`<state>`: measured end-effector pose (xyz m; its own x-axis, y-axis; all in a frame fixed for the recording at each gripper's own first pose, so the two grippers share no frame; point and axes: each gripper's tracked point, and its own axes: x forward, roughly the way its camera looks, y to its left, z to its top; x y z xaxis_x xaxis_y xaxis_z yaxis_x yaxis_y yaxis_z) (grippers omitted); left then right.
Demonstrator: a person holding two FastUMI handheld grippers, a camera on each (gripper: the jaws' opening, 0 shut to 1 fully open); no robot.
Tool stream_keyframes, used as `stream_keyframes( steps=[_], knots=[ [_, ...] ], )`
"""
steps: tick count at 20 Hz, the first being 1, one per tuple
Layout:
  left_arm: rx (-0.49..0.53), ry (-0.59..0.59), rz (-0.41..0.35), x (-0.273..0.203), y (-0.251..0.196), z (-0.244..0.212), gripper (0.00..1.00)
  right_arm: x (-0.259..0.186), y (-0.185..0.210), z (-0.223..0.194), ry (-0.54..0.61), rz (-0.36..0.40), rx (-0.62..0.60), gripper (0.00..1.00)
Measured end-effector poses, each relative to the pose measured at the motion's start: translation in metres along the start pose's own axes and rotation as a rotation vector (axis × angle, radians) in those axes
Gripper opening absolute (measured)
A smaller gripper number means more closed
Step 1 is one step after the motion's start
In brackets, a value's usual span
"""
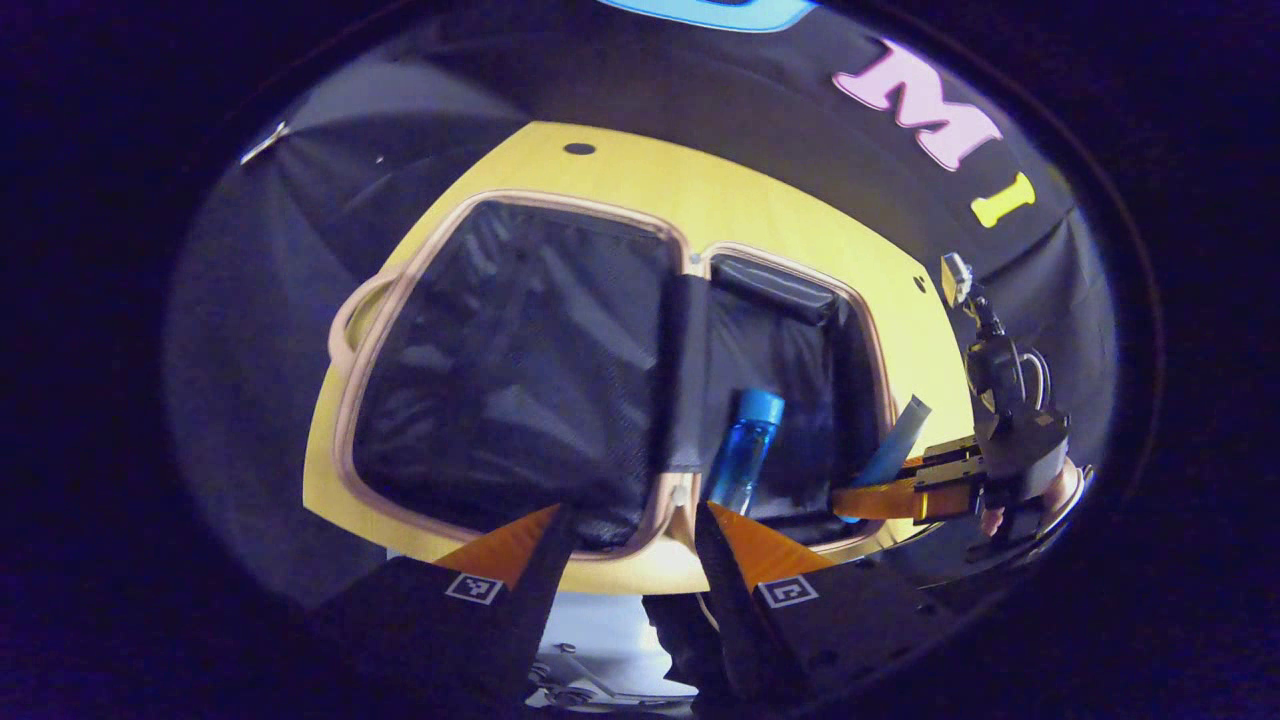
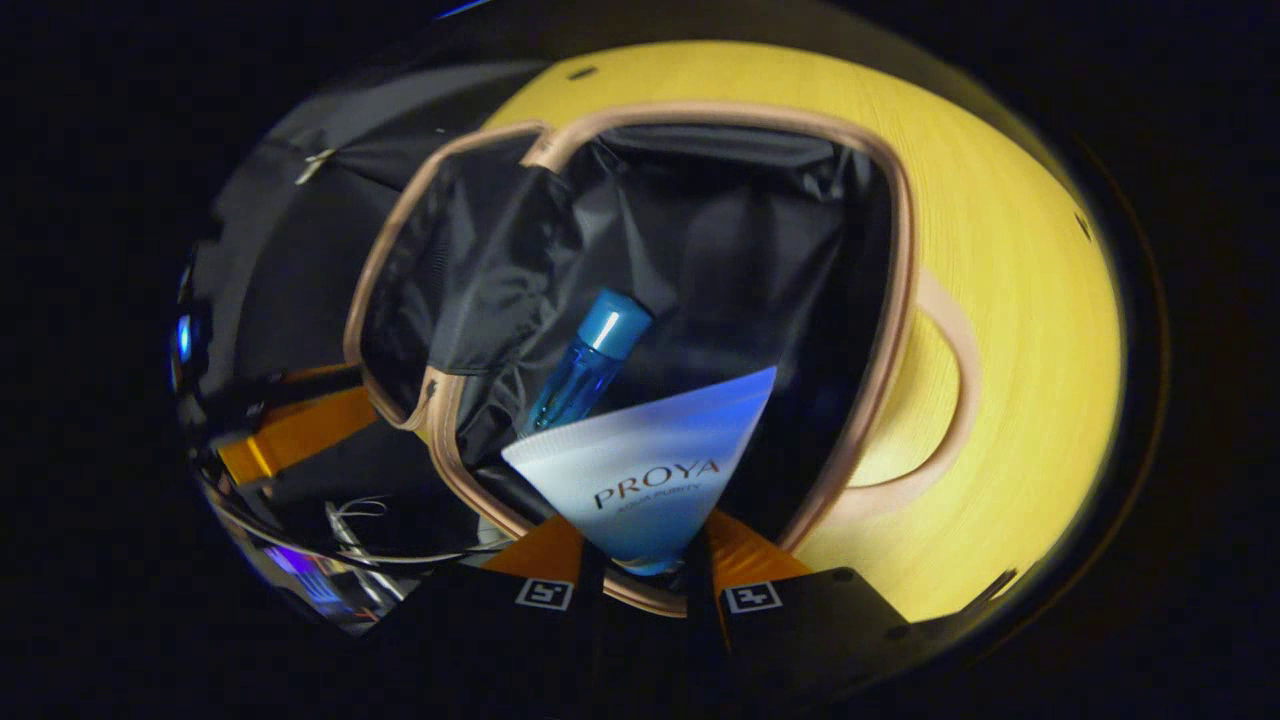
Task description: First open the suitcase, pack the skin care products into it, and then close the suitcase.
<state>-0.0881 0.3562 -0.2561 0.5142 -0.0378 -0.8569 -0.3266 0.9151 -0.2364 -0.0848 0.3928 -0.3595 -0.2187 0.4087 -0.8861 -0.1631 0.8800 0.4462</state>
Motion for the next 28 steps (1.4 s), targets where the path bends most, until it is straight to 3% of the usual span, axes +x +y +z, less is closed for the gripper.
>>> stream_keyframes(
  steps=[4, 6, 9, 10, 11, 14, 17, 21, 25, 28],
  knots=[
    [-0.166, -0.025, 0.042, -0.064, 0.058, -0.01, 0.78, 0.025, -0.02, 0.001, 0.107, -0.083, 0.077, 0.4],
    [-0.205, -0.039, 0.067, -0.093, 0.095, -0.011, 0.78, 0.03, -0.019, 0.007, 0.119, -0.083, 0.175, 0.35],
    [-0.258, -0.056, 0.112, -0.098, 0.137, -0.009, 0.78, 0.03, -0.017, 0.016, 0.088, -0.064, 0.265, 0.46],
    [-0.272, -0.061, 0.119, -0.096, 0.144, -0.005, 0.78, 0.026, -0.011, 0.017, 0.071, -0.046, 0.292, 0.42],
    [-0.281, -0.07, 0.125, -0.098, 0.153, 0.001, 0.77, 0.02, -0.001, 0.022, 0.063, -0.015, 0.309, 0.64],
    [-0.293, -0.091, 0.138, -0.101, 0.17, 0.024, 0.77, 0.001, 0.023, 0.018, 0.042, 0.054, 0.266, 1.0],
    [-0.307, -0.129, 0.148, -0.1, 0.191, 0.064, 0.78, -0.029, 0.045, 0.019, -0.047, 0.143, 0.153, 0.98],
    [-0.34, -0.14, 0.145, -0.078, 0.214, 0.114, 0.77, -0.071, 0.049, 0.018, -0.191, 0.169, -0.025, 0.97],
    [-0.325, -0.074, 0.171, -0.039, 0.228, 0.142, 0.78, -0.108, 0.041, 0.019, -0.294, 0.176, -0.095, 0.98],
    [-0.318, -0.014, 0.199, -0.002, 0.234, 0.152, 0.77, -0.136, 0.031, 0.018, -0.359, 0.189, -0.077, 0.98]
  ],
)
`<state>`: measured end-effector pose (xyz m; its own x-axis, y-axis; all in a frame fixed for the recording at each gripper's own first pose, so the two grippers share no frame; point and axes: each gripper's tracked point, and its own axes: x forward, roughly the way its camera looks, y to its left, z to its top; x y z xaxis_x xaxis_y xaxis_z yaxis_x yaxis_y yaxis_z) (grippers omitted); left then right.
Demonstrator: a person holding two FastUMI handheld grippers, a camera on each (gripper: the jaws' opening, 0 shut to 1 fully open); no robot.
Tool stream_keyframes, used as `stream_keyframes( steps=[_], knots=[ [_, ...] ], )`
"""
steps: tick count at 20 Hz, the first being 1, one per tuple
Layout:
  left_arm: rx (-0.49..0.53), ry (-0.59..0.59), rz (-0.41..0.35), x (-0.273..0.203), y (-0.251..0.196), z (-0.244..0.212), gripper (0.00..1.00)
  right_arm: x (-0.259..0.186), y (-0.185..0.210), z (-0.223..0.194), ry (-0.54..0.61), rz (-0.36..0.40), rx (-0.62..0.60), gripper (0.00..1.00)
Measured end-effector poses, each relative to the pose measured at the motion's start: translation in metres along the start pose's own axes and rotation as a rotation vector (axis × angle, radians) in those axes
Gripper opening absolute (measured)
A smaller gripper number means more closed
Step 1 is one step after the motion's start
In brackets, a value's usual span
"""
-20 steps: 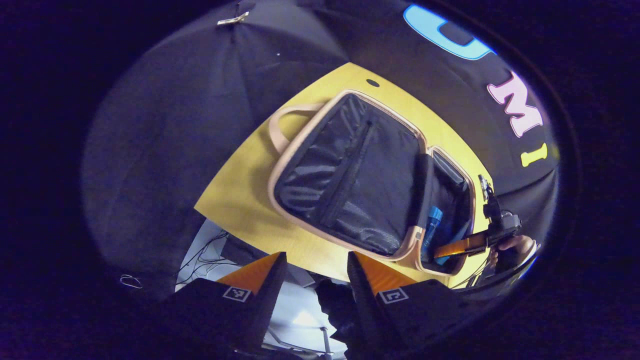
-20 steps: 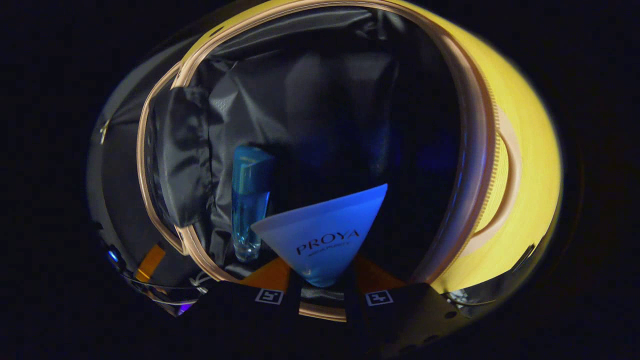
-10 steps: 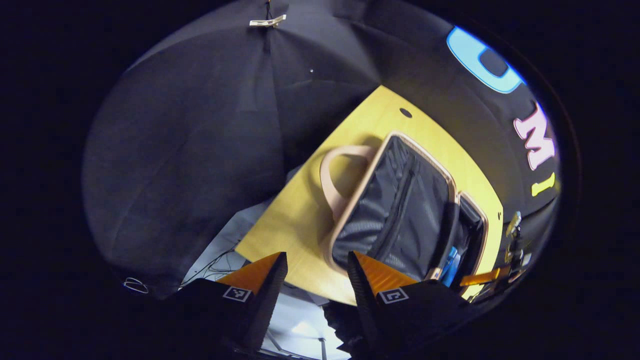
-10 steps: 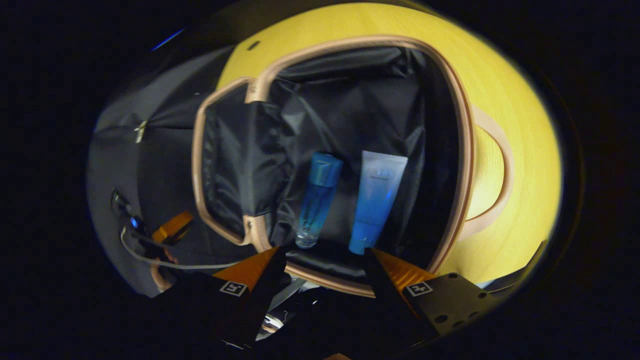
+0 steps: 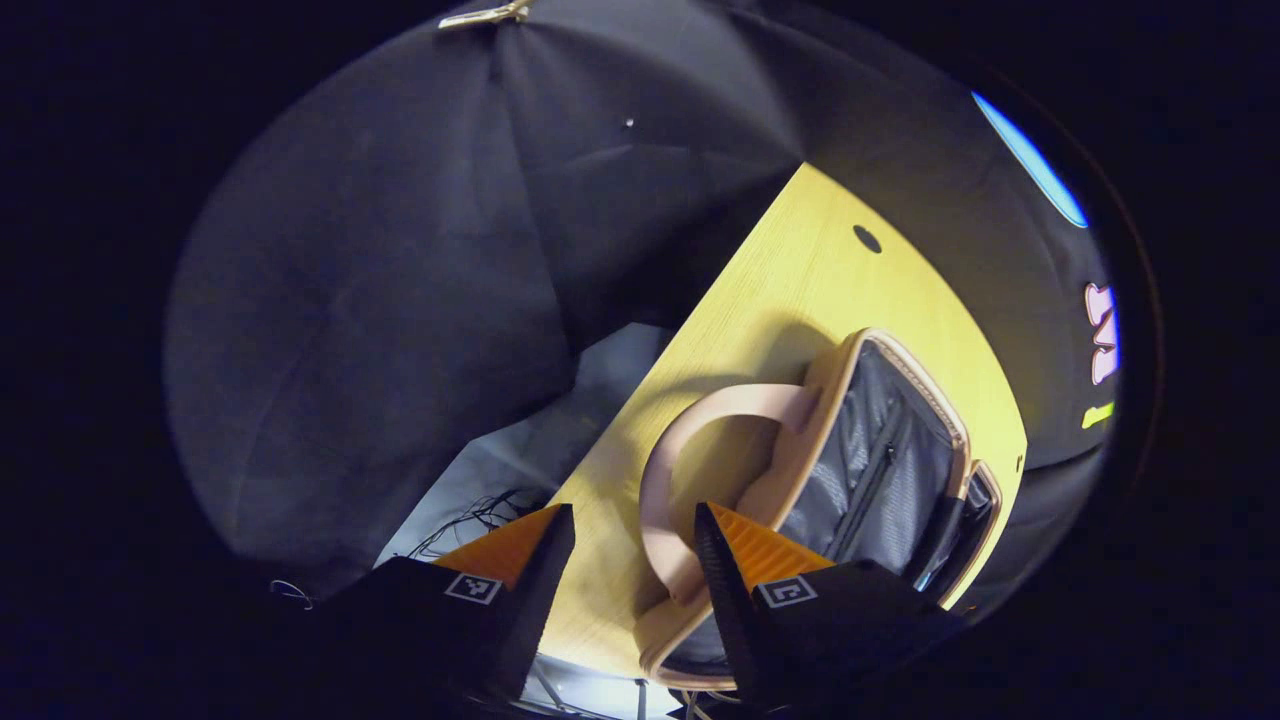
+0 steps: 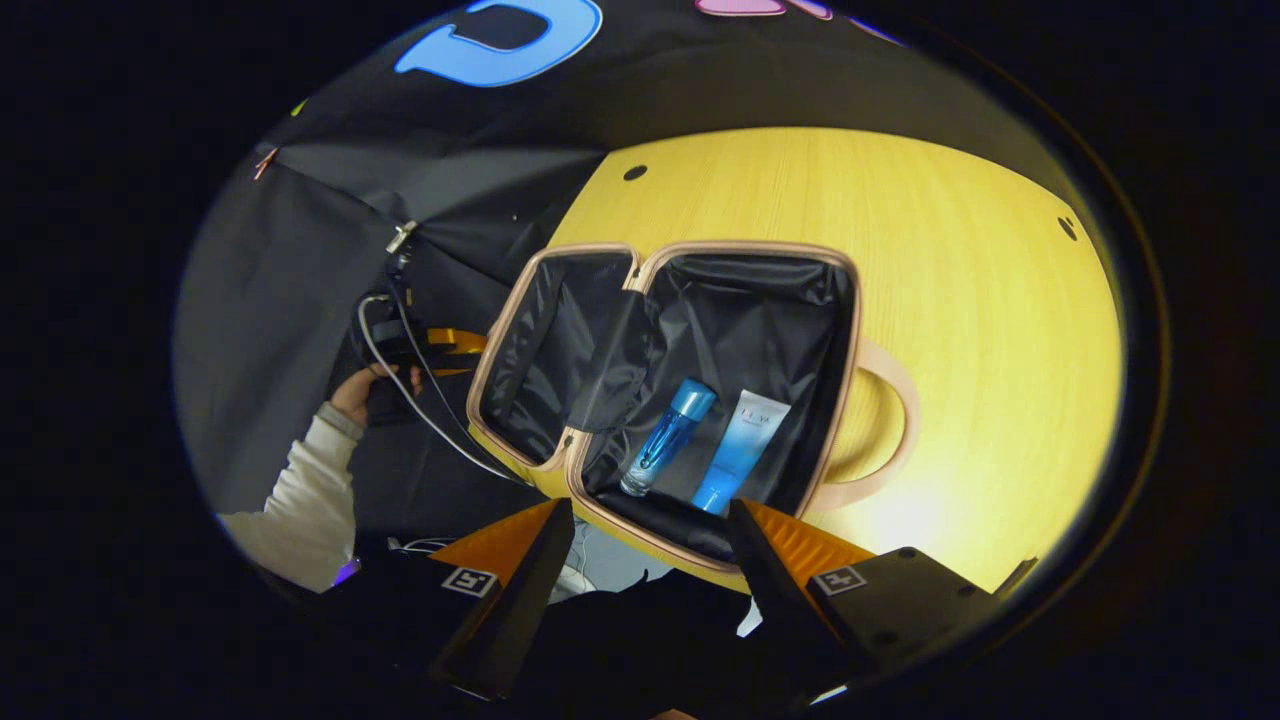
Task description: First open the suitcase, pack the skin care products into it, and then close the suitcase.
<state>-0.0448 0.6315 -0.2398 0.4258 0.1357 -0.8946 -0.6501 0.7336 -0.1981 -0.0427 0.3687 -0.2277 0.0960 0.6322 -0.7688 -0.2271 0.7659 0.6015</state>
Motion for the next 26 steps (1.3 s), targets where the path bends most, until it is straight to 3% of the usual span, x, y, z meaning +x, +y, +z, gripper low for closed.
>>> stream_keyframes(
  steps=[2, 4, 5, 7, 9, 11, 12, 18, 22, 26],
  knots=[
    [0.03, 0.019, 0.041, 0.015, 0.003, -0.001, 0.77, -0.009, -0.008, 0.001, -0.02, -0.009, 0.026, 0.97],
    [0.052, 0.054, 0.021, 0.024, -0.007, -0.006, 0.55, -0.014, -0.016, 0.0, -0.025, -0.024, 0.038, 0.98],
    [0.057, 0.025, 0.042, 0.0, -0.007, 0.002, 0.42, -0.016, -0.018, 0.001, -0.031, -0.027, 0.042, 0.98],
    [0.07, 0.011, 0.028, 0.023, -0.008, 0.002, 0.16, -0.02, -0.017, 0.005, -0.057, -0.02, 0.043, 0.98],
    [0.046, -0.012, -0.016, 0.012, -0.014, 0.006, 0.1, -0.027, -0.016, 0.009, -0.086, -0.01, 0.02, 0.97],
    [0.042, -0.037, -0.077, -0.008, -0.025, 0.006, 0.11, -0.035, -0.015, 0.012, -0.106, 0.001, 0.004, 0.98],
    [0.067, -0.063, -0.083, -0.018, -0.027, 0.008, 0.06, -0.038, -0.016, 0.014, -0.12, 0.004, 0.004, 0.98],
    [0.213, -0.265, -0.128, -0.129, -0.076, 0.025, 0.06, -0.062, -0.029, 0.022, -0.166, 0.019, -0.018, 0.97],
    [0.246, -0.376, -0.235, -0.21, -0.144, 0.015, 0.06, -0.081, -0.038, 0.02, -0.195, 0.047, -0.03, 0.97],
    [0.36, -0.458, -0.321, -0.271, -0.235, -0.023, 0.06, -0.114, -0.064, 0.009, -0.229, 0.044, -0.047, 0.97]
  ],
)
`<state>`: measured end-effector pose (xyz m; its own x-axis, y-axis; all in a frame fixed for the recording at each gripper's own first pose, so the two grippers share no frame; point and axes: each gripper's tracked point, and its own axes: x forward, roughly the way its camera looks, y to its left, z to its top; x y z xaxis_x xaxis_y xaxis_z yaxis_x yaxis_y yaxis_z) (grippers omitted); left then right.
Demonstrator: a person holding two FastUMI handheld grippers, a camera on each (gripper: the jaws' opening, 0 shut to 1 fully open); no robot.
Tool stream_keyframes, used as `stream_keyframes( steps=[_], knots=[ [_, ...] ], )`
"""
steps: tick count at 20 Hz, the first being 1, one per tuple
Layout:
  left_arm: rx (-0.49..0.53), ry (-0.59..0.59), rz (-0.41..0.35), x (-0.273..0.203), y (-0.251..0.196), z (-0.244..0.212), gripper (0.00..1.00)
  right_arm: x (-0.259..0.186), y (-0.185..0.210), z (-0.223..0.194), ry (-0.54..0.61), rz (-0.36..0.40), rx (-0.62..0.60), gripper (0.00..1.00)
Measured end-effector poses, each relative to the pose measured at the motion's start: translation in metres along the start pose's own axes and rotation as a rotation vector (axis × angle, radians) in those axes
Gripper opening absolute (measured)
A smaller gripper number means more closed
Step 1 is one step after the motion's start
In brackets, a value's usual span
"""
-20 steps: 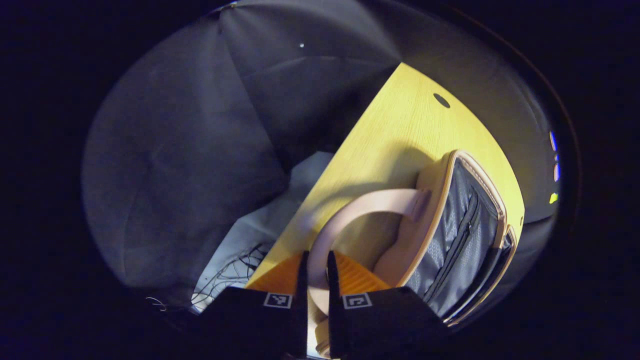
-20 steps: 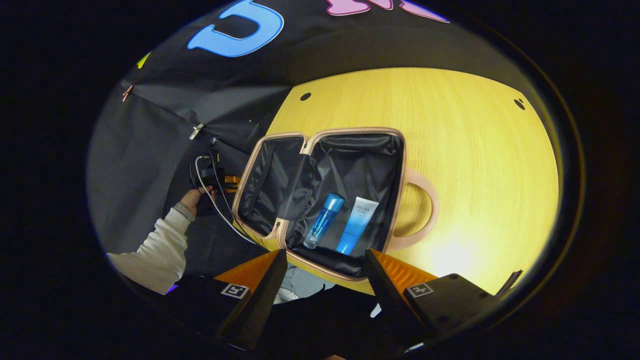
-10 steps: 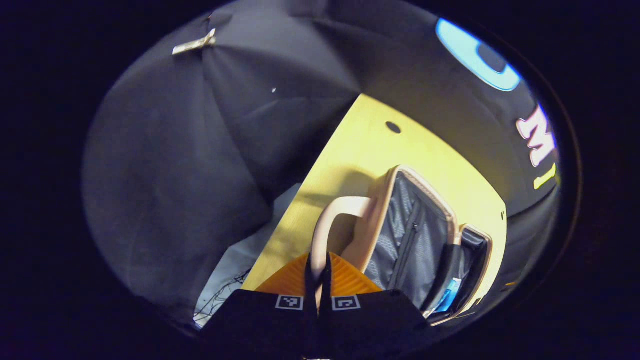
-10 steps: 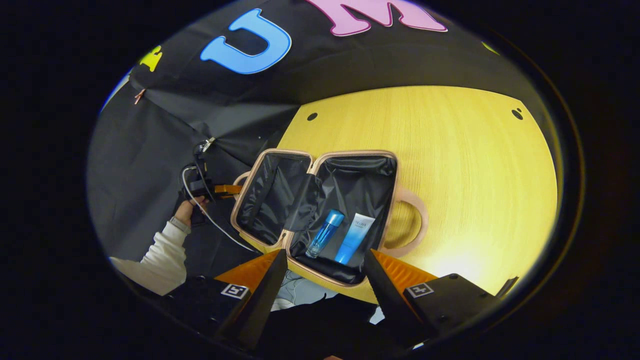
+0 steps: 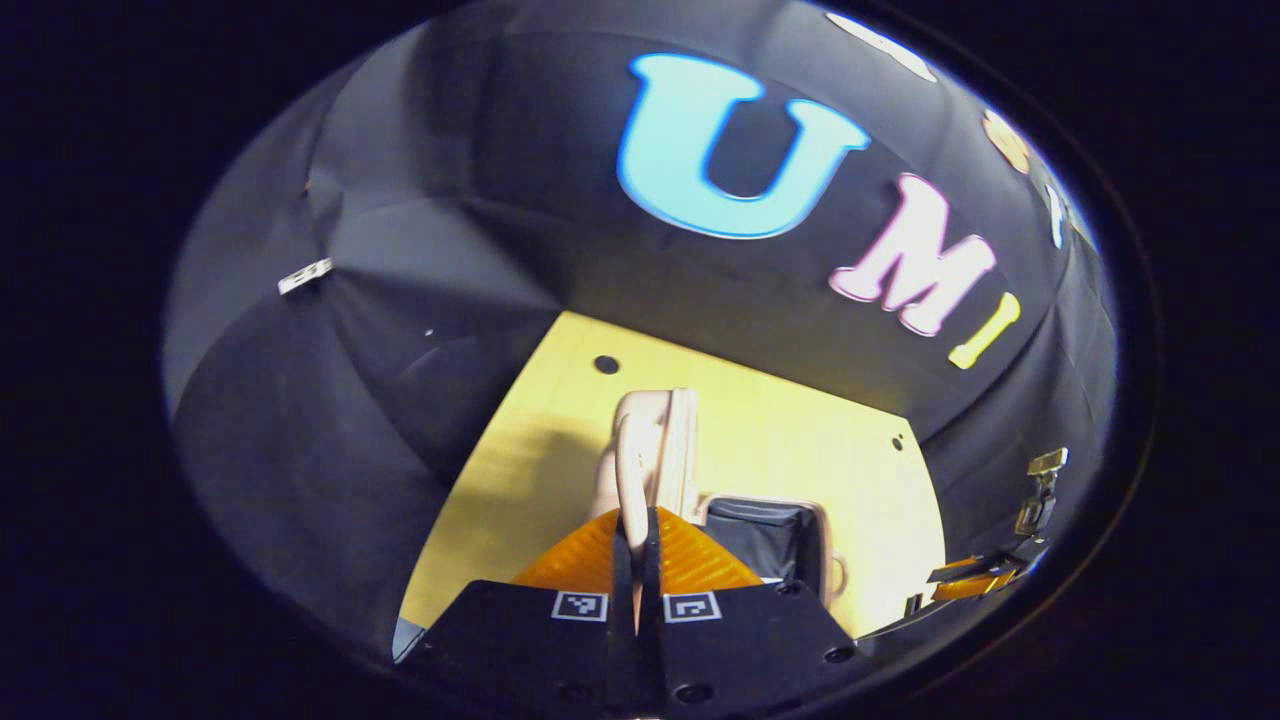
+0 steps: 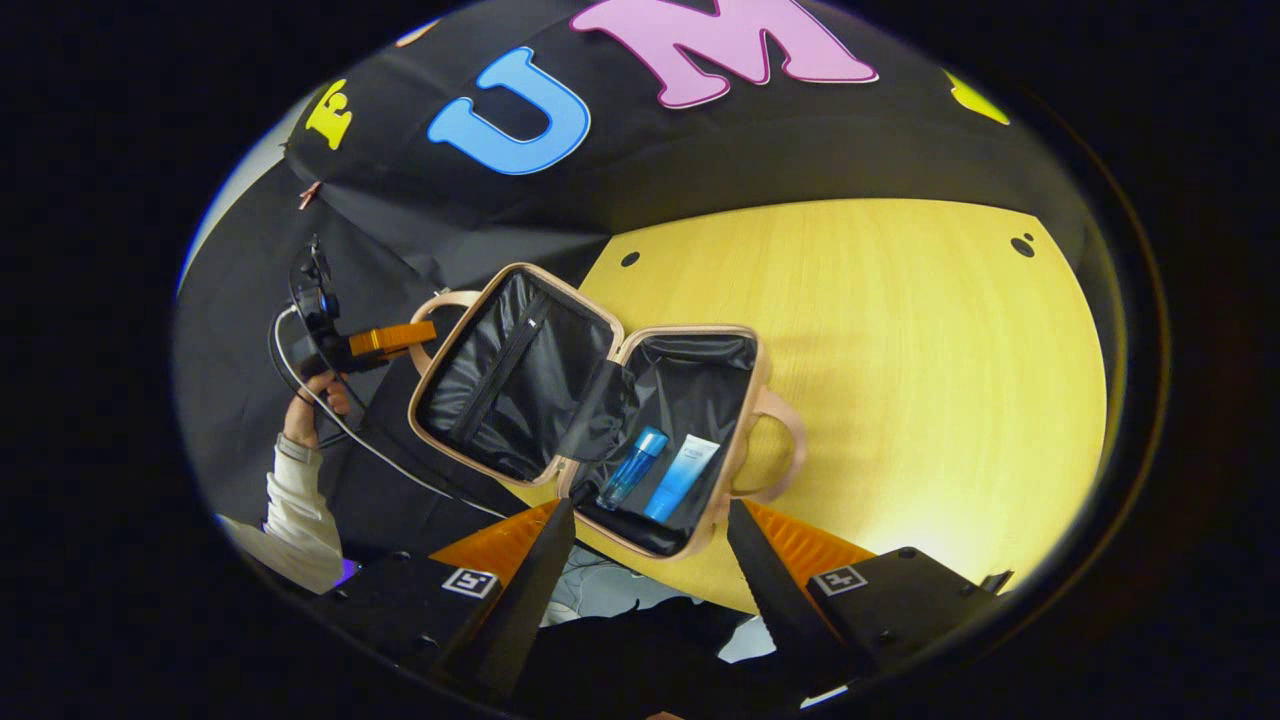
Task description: First open the suitcase, pack the skin care products into it, and then close the suitcase.
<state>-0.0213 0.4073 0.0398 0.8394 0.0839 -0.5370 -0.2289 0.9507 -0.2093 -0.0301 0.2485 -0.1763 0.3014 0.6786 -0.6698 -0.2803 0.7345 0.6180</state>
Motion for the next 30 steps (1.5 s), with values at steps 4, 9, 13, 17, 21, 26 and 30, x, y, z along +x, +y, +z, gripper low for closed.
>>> stream_keyframes(
  steps=[4, 9, 13, 17, 21, 26, 30],
  knots=[
    [0.034, -0.014, -0.213, 0.012, -0.13, -0.016, 0.06, -0.028, -0.024, -0.004, -0.033, -0.018, 0.009, 0.97],
    [0.024, 0.114, -0.424, 0.054, -0.259, -0.097, 0.06, -0.06, -0.053, -0.013, -0.064, -0.049, 0.054, 0.97],
    [0.094, 0.238, -0.437, 0.12, -0.301, -0.175, 0.06, -0.078, -0.076, -0.014, -0.095, -0.094, 0.094, 0.97],
    [0.157, 0.329, -0.351, 0.158, -0.319, -0.239, 0.06, -0.093, -0.095, -0.02, -0.12, -0.132, 0.144, 0.97],
    [0.229, 0.32, -0.284, 0.158, -0.317, -0.24, 0.1, -0.107, -0.11, -0.028, -0.138, -0.153, 0.151, 0.97],
    [0.188, 0.276, -0.18, 0.152, -0.327, -0.239, 0.43, -0.121, -0.122, -0.022, -0.208, -0.174, 0.079, 0.97],
    [0.21, 0.07, -0.108, 0.113, -0.343, -0.201, 0.95, -0.14, -0.132, -0.003, -0.309, -0.212, -0.049, 0.97]
  ],
)
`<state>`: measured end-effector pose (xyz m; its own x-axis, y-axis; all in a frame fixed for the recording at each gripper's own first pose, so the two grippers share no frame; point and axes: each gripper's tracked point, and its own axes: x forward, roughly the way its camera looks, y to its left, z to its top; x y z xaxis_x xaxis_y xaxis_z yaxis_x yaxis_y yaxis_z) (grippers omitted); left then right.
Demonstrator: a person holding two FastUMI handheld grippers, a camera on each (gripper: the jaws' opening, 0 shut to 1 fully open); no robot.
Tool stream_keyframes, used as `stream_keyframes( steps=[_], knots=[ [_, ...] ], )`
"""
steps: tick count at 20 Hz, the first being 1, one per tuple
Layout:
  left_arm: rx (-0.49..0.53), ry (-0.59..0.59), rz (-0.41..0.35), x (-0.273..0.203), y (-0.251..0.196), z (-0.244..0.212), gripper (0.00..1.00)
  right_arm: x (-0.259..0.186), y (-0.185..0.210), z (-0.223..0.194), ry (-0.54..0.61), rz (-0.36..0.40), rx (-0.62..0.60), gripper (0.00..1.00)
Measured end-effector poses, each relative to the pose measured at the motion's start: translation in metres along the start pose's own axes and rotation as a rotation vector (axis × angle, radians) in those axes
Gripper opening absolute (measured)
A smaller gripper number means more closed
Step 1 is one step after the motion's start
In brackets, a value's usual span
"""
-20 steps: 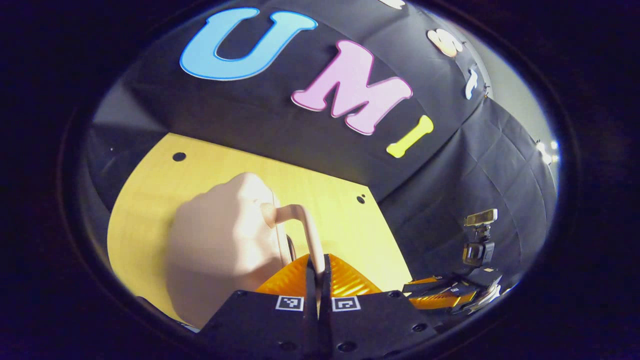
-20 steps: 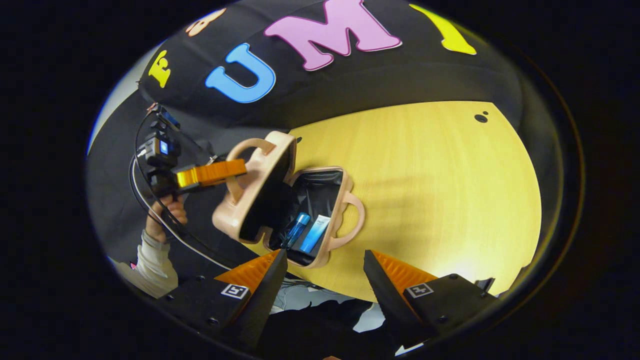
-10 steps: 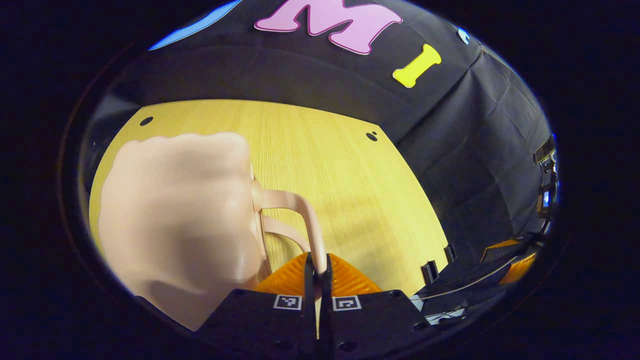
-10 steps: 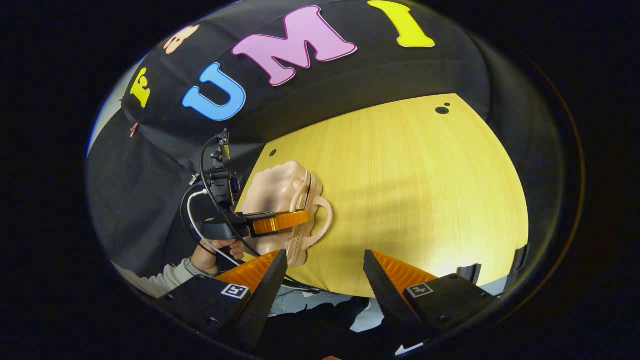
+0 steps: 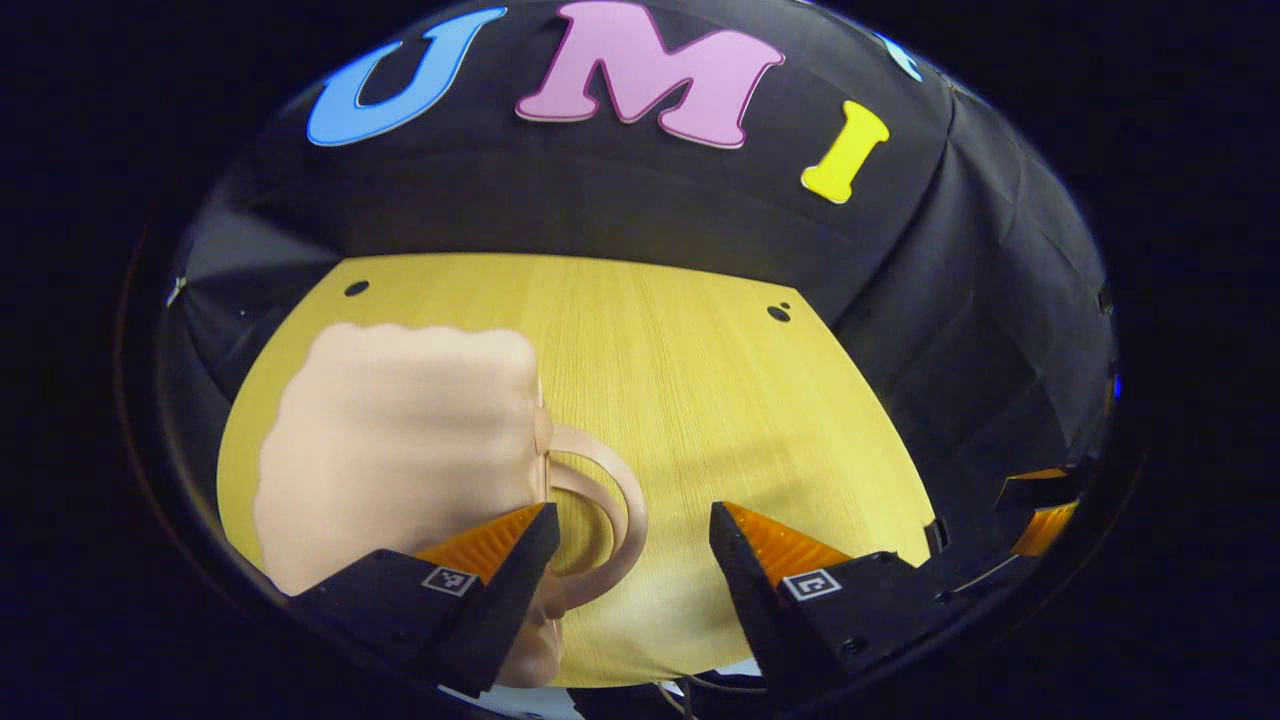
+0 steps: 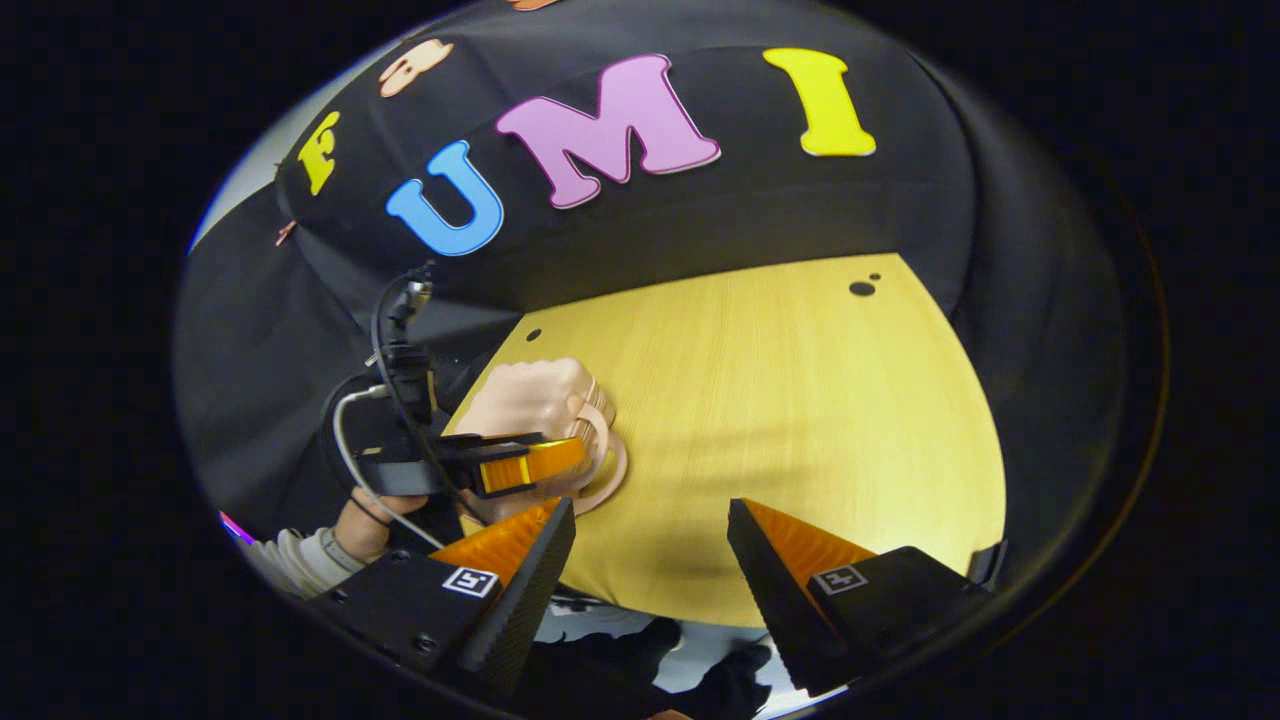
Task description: First open the suitcase, pack the skin care products into it, and then close the suitcase.
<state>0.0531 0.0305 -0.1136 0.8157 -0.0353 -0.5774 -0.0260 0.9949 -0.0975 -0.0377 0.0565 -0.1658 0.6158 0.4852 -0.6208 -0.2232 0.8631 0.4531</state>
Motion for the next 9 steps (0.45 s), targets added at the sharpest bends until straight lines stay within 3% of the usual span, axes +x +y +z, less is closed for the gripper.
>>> stream_keyframes(
  steps=[6, 9],
  knots=[
    [0.119, -0.32, 0.139, -0.114, -0.046, 0.066, 0.96, -0.04, 0.003, 0.073, -0.276, -0.002, -0.261, 0.97],
    [0.138, -0.451, 0.159, -0.163, -0.072, 0.098, 0.96, -0.062, 0.023, 0.121, -0.434, 0.002, -0.325, 0.97]
  ],
)
